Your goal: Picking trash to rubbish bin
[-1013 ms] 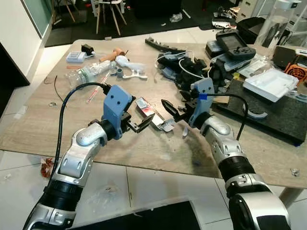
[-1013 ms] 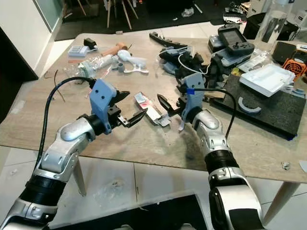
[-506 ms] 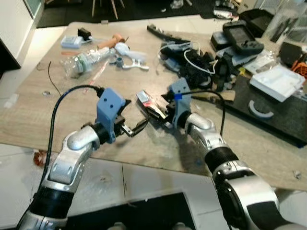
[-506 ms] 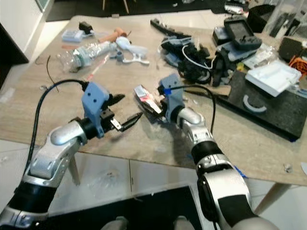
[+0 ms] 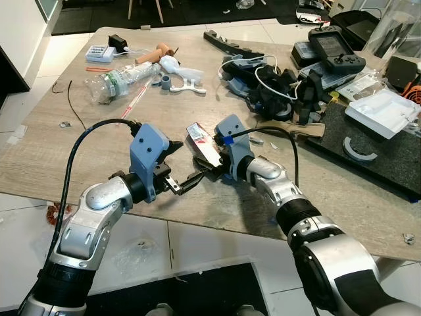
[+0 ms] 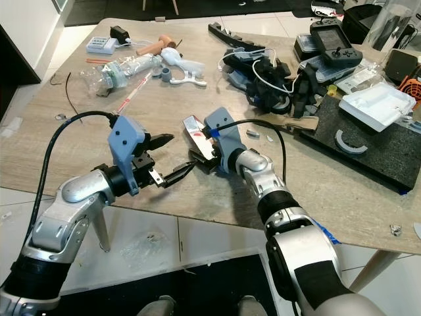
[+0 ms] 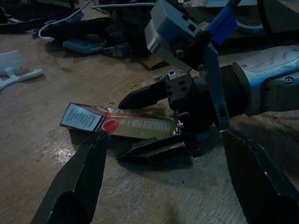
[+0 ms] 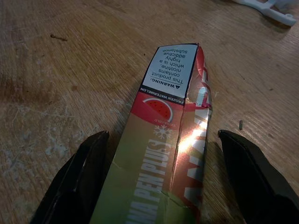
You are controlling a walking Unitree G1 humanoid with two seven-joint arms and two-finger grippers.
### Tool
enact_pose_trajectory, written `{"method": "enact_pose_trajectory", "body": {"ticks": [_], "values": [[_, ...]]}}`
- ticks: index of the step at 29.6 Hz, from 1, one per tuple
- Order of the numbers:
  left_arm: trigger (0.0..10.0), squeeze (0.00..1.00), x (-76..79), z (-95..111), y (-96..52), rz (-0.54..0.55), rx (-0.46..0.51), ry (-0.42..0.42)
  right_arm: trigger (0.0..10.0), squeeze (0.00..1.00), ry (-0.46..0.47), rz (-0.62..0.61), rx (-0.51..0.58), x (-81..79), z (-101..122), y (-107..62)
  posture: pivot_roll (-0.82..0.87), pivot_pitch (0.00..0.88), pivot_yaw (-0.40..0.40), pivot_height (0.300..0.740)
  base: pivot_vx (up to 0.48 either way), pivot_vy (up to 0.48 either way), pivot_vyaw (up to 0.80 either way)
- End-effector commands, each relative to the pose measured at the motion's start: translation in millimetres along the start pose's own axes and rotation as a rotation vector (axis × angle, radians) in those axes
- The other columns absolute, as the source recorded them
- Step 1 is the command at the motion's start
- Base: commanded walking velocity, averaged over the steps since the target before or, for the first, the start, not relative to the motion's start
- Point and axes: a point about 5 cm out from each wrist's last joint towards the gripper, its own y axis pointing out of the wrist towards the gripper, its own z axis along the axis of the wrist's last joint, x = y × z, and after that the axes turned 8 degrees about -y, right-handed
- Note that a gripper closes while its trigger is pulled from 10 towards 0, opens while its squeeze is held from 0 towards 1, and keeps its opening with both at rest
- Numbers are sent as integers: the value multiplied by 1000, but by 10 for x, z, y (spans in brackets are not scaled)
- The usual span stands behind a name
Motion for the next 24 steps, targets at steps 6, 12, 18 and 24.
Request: {"method": "enact_pose_trajectory", "body": {"ticks": [6, 12, 18, 24], "values": [[10000, 0, 21, 0, 15, -28, -22, 13, 0, 0, 65, 21, -146, -114, -307, -54, 88, 250, 30, 740, 0, 0, 0], [10000, 0, 25, -1, 41, -40, -23, 13, 0, 0, 100, -8, -152, -83, -342, -79, 79, 241, 33, 740, 0, 0, 0], [10000, 0, 20, -14, 50, -43, -22, 11, 0, 0, 141, -43, -151, -49, -380, -111, 71, 225, 34, 740, 0, 0, 0], [10000, 0, -30, 2, 72, 29, 18, 17, 0, 0, 178, -143, 38, 116, -150, -120, 51, 164, 31, 740, 0, 0, 0]]}}
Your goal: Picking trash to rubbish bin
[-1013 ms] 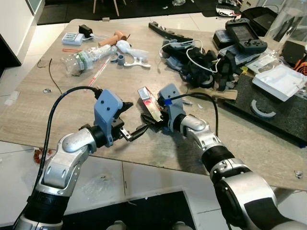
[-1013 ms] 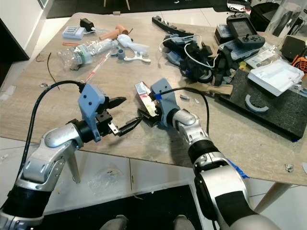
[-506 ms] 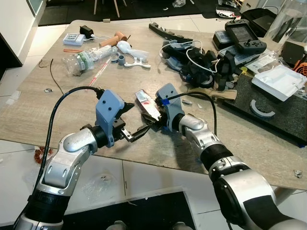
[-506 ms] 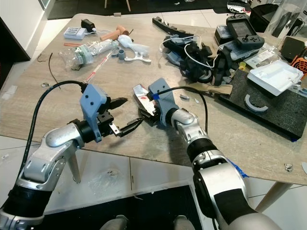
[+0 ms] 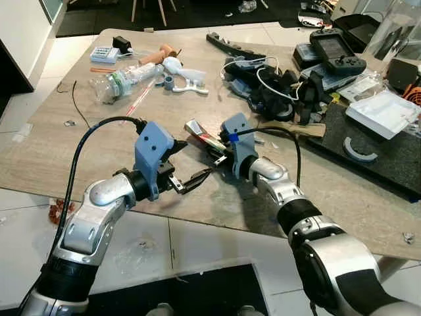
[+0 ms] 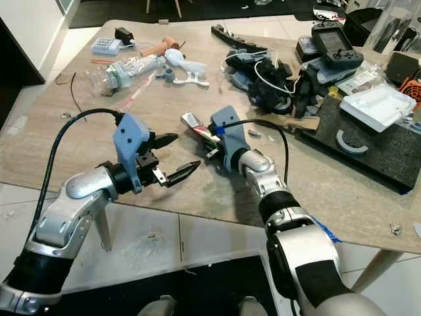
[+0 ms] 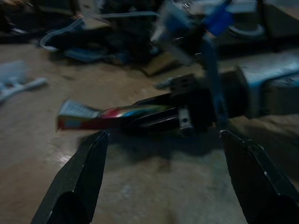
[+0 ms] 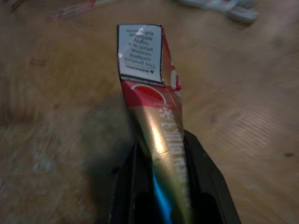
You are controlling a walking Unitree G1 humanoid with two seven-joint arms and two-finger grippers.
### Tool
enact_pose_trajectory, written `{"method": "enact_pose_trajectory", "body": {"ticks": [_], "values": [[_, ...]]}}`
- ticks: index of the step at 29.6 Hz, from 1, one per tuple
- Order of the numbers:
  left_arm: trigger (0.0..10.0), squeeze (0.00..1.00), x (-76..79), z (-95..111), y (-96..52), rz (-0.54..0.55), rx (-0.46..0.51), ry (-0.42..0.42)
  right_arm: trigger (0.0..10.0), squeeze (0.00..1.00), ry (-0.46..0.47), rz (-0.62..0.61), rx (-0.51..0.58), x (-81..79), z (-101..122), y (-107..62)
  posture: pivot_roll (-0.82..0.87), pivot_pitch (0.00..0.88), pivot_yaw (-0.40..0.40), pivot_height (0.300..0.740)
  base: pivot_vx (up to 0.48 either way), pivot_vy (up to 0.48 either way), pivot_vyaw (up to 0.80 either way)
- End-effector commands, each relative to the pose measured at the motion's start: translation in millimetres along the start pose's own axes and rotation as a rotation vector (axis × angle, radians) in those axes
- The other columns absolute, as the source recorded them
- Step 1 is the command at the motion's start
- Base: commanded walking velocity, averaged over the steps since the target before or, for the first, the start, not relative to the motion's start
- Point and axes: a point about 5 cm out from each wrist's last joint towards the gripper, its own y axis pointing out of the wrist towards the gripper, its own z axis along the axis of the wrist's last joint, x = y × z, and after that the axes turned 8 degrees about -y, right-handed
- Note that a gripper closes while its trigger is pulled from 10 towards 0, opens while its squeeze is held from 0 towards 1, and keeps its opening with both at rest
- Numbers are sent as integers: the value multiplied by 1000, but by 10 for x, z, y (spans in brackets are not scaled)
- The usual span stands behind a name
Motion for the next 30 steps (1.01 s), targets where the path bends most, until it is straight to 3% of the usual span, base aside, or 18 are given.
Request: {"method": "enact_pose_trajectory", "body": {"ticks": [1, 2, 3, 4, 6, 9, 13, 22, 24, 30], "values": [[10000, 0, -30, -39, -2, 41, -2, 3, 0, 0, 31, -29, 16, 19, -70, -53, 51, 164, 31, 740, 0, 0, 0], [10000, 0, -62, -43, 2, 90, 8, -1, 2471, 0, 31, -47, 77, 44, 0, -67, 42, 141, 27, 740, 0, 0, 0], [10000, 0, -91, -49, 4, 136, 15, 0, 8588, 0, 28, -62, 122, 63, 51, -83, 40, 136, 27, 740, 0, 0, 0], [10000, 0, -103, -60, 2, 164, 24, -14, 10000, 0, 15, -89, 181, 89, 118, -118, 33, 120, 27, 740, 0, 0, 0], [10000, 0, -111, -107, -2, 207, 20, -30, 10000, 0, -22, -141, 281, 124, 225, -208, 23, 92, 25, 740, 0, 0, 0], [10000, 0, -107, -140, 4, 233, 10, -28, 10000, 0, -57, -174, 319, 141, 258, -275, 17, 80, 26, 740, 0, 0, 0], [10000, 0, -171, -229, 11, 358, 13, -66, 10000, 0, -149, -298, 355, 217, 255, -456, 0, 50, 25, 740, 0, 0, 0], [10000, 0, -262, -277, -12, 456, 16, -58, 10000, 0, -134, -464, 280, 348, 32, -715, -5, 28, 15, 740, 0, 0, 0], [10000, 0, -295, -305, -31, 507, 10, -54, 10000, 0, -92, -576, 214, 436, -116, -861, -3, 25, 16, 740, 0, 0, 0], [10000, 0, -294, -371, -49, 571, -5, -46, 10000, 0, -103, -619, 132, 411, -238, -993, -19, 24, 28, 740, 0, 0, 0]]}}
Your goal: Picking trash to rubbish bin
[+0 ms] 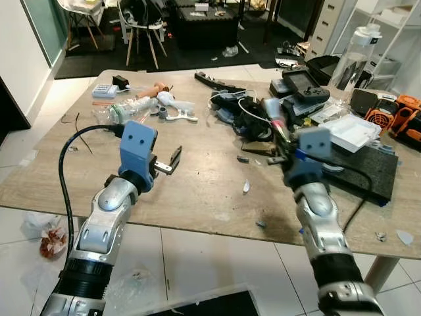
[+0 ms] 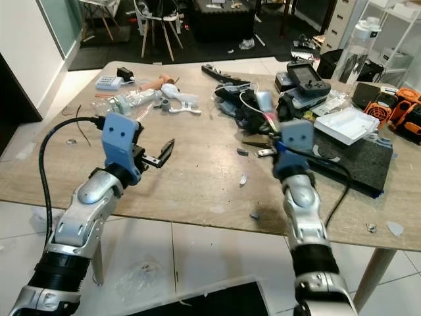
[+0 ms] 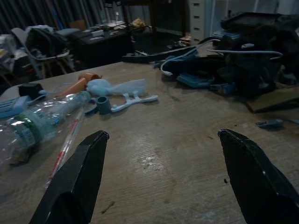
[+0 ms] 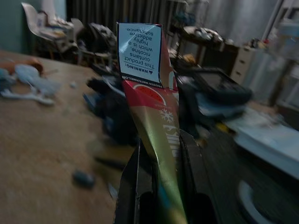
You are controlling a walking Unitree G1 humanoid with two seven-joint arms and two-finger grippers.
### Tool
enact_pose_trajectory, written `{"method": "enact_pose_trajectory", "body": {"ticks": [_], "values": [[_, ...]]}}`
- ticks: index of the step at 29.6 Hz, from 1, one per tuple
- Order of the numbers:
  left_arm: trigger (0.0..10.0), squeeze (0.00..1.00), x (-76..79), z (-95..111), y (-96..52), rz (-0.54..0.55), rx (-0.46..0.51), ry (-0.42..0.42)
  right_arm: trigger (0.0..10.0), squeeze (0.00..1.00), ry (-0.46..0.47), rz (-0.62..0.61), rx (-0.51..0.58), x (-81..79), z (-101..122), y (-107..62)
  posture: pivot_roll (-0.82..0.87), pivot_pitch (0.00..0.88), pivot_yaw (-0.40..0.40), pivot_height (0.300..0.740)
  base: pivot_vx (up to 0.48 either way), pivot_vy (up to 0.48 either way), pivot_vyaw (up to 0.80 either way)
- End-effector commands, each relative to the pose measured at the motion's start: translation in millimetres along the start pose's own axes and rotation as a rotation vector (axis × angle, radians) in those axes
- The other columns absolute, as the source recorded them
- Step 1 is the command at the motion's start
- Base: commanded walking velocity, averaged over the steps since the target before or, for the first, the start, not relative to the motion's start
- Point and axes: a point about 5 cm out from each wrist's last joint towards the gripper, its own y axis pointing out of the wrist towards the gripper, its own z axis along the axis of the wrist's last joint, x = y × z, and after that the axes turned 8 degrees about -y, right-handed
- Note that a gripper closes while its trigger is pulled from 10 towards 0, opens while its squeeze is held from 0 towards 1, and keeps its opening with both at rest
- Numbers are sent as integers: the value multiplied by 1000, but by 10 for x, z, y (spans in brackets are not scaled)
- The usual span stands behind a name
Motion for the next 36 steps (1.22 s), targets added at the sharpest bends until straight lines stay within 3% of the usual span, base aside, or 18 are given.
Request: {"method": "enact_pose_trajectory", "body": {"ticks": [1, 6, 16, 18, 36], "values": [[10000, 0, 7, -89, -13, 34, -24, -12, 10000, 0, -11, 6, -8, -19, 19, -13, -19, 24, 28, 740, 0, 0, 0], [10000, 0, -10, -62, 1, 76, 19, -26, 10000, 0, 2, -21, -26, -32, -19, -106, -25, 34, 35, 740, 0, 0, 0], [10000, 0, -15, -57, 47, 79, -5, 4, 10000, 0, -8, -63, -28, -60, 15, -160, -33, 55, 52, 740, 0, 0, 0], [10000, 0, -39, -46, 61, 86, -1, 13, 10000, 0, 26, -56, -54, -70, -18, -185, -35, 61, 47, 740, 0, 0, 0], [10000, 0, -81, -26, 53, 127, -1, 0, 10000, 0, 80, -36, -75, -191, 2, -224, -21, 76, 53, 740, 0, 0, -764]]}}
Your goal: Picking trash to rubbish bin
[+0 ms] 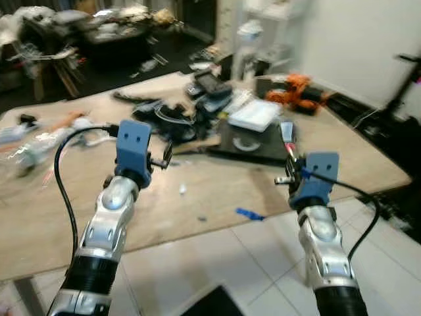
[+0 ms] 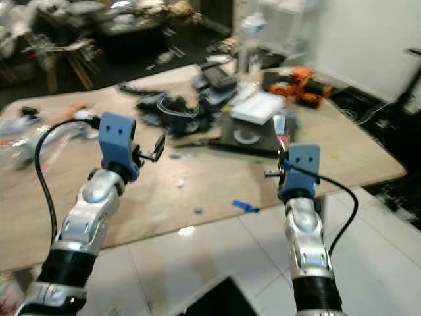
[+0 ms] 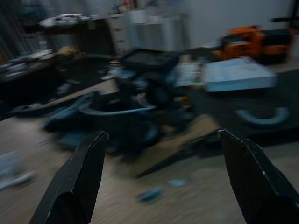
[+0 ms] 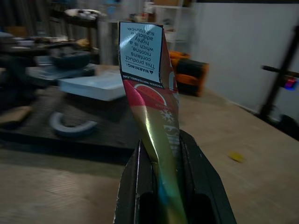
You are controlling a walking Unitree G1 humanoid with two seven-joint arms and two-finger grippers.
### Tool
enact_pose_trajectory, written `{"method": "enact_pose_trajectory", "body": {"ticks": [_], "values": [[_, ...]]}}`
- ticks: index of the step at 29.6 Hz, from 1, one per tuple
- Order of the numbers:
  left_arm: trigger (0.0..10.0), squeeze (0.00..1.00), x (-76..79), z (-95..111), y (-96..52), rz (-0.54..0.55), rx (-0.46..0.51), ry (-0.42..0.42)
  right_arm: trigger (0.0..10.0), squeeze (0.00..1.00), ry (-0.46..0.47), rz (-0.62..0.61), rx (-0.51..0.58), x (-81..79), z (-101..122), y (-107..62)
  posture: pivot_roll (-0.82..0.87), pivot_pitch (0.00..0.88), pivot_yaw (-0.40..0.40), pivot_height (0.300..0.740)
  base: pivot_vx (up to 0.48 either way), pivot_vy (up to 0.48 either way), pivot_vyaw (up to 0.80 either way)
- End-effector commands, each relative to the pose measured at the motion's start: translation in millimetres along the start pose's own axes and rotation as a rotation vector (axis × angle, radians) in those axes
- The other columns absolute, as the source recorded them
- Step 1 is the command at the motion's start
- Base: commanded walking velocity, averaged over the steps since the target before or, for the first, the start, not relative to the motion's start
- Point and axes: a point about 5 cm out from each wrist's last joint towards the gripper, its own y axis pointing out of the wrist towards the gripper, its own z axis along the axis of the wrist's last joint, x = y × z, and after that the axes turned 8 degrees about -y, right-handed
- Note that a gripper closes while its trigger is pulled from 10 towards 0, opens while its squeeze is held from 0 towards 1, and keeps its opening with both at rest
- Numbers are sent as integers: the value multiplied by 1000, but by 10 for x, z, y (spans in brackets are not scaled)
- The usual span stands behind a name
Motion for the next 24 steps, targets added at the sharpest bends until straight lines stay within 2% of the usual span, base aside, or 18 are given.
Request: {"method": "enact_pose_trajectory", "body": {"ticks": [1, 9, 12, 18, 20, 24], "values": [[10000, 0, -51, -23, -11, 20, -14, 7, 10000, 0, 20, 9, -17, -38, -14, 4, -21, 76, 53, 740, 0, 0, -800], [10000, 0, -38, -9, -4, 0, -32, 21, 10000, 0, 31, 14, -22, -70, -5, 32, -5, 87, 56, 740, 0, 0, -800], [10000, 0, -29, -71, -16, -7, -80, -23, 10000, 0, 28, 13, -39, -94, -30, 9, -6, 92, 58, 740, 0, 0, -800], [10000, 0, -9, -82, -37, -31, -64, -9, 10000, 0, 54, 1, -54, -74, -56, -18, -10, 96, 59, 740, 0, 0, -800], [10000, 0, 6, -100, -58, -55, -62, -36, 10000, 0, 76, -13, -78, -63, -124, -76, -10, 97, 59, 740, 0, 0, -800], [10000, 0, 20, -118, -66, -72, -71, -31, 10000, 0, 91, -21, -109, -71, -209, -127, -10, 97, 59, 740, 0, 0, -800]]}}
